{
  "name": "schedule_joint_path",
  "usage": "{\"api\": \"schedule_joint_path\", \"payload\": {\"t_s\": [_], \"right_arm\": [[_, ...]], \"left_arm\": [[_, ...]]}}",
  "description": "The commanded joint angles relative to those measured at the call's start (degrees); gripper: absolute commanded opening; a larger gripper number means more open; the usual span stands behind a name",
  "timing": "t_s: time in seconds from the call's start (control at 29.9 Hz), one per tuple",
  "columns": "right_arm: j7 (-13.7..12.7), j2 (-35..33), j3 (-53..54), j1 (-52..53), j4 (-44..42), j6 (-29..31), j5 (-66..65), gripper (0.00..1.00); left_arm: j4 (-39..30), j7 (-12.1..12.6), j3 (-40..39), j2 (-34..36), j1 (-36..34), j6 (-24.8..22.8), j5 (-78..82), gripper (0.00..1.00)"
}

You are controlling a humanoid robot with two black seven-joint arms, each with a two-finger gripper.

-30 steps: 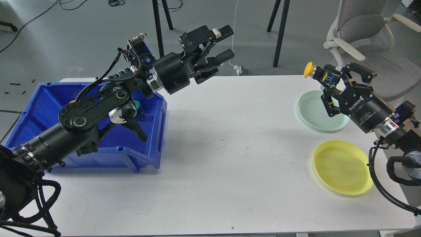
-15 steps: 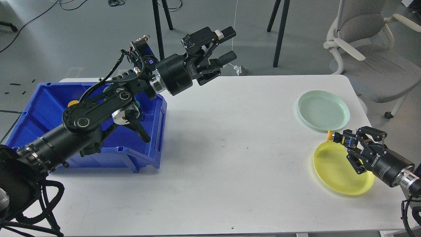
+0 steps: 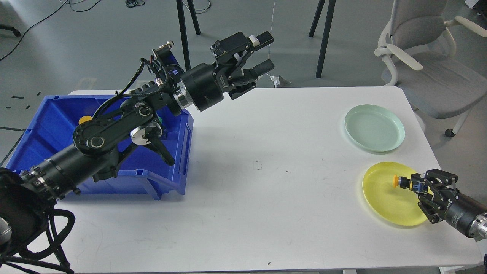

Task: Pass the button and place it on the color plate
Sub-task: 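Lower the yellow button onto the yellow plate and open the right gripper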

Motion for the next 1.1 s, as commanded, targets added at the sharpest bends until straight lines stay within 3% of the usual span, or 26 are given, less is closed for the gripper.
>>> {"api": "schedule_joint_path", "payload": {"t_s": [0.0, 0.07, 0.27, 0.53, 1.07], "right_arm": [[0.00, 0.28, -0.01, -0.19, -0.32, 0.08, 0.08, 0.45], [0.00, 0.28, -0.01, -0.19, -0.32, 0.17, 0.17, 0.50], [0.00, 0.37, 0.08, -0.19, -0.14, 0.26, 0.26, 0.53], [0.00, 0.98, 1.57, 0.25, 0.74, 2.27, 0.96, 0.63], [0.00, 0.28, 14.48, 0.07, 3.29, 3.82, 4.21, 0.66]], "left_arm": [[-0.01, 0.00, -0.06, 0.00, 0.00, 0.00, -0.01, 0.81], [-0.01, 0.00, -0.06, 0.00, 0.00, 0.00, -0.01, 0.81], [-0.01, 0.00, 0.03, 0.00, 0.00, 0.00, -0.09, 0.81], [-0.01, 0.00, -0.06, 0.00, 0.00, 0.00, -0.10, 0.81], [0.08, 0.00, 0.03, 0.09, 0.00, 0.00, -2.47, 0.84]]}}
